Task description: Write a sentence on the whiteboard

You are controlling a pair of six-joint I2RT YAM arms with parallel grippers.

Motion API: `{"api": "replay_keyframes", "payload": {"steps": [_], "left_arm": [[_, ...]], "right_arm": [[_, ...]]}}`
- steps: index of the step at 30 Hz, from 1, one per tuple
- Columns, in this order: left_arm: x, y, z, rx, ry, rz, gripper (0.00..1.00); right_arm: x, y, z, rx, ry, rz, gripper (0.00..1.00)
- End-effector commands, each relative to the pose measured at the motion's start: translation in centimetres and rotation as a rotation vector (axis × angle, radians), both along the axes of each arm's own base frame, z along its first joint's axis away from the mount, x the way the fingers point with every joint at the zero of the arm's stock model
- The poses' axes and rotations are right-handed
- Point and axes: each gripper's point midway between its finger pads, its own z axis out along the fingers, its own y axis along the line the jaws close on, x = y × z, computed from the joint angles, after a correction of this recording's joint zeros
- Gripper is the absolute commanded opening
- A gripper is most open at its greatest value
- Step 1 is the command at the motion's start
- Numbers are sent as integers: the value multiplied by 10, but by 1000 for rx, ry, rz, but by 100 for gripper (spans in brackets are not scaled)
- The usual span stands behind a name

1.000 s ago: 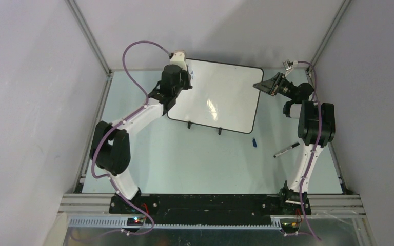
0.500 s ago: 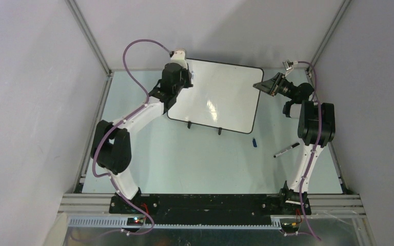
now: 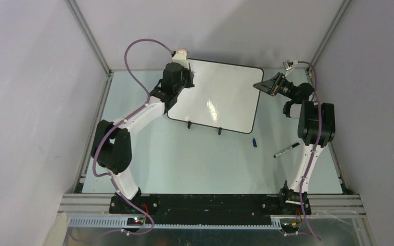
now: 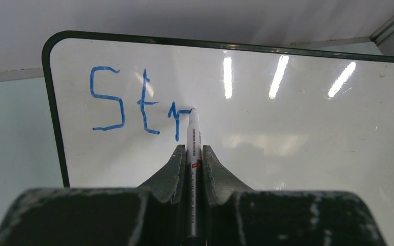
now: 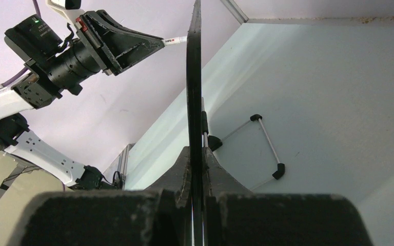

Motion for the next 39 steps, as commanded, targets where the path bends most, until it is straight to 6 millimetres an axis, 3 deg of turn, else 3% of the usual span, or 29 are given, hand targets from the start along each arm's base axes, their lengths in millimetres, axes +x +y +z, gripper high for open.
{"api": "replay_keyframes", "payload": {"steps": [1,5,12,27,39], "left_arm": [[5,-11,27,-25,-65,-24,0],[3,-6,28,-25,-69,0,0],[-11,0,46,-74,-135,-4,0],[-31,-3,35,-98,-109,-56,0],[-24,-15,29,-80,-78,-80,0]], "right_arm": [[-8,-3,33,-7,-85,-6,0],[-8,-3,33,-7,-85,-6,0],[-8,-3,33,-7,-87,-8,0],[-8,-3,33,-8,-86,-6,0],[-8,-3,33,-7,-85,-8,0]]}}
